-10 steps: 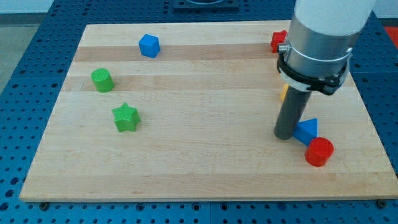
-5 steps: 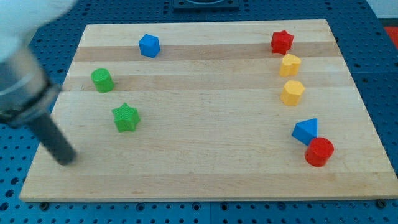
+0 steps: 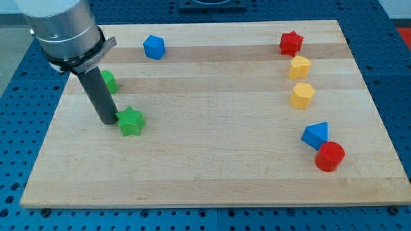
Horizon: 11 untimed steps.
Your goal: Move the green star bottom of the yellow hexagon
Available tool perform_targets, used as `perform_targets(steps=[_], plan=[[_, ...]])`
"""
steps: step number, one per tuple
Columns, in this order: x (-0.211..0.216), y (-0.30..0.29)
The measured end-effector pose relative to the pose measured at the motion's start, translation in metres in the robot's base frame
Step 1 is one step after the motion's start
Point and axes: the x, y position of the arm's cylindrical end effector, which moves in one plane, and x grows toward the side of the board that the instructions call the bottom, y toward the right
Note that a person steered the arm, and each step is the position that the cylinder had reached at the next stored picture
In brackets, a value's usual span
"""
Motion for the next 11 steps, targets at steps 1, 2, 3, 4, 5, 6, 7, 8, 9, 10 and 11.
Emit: perform_targets(steps=[1,2,3,4,5,6,7,8,9,10,11], plan=[[0.0,-0.001],[0.01,0.004],[0.01,0.01],[0.01,0.057],[0.01,0.085],[0.015,0.072],[0.037,0.072],[0.037,0.073],[0.023,0.114],[0.009,0.152],[0.009,0.154]])
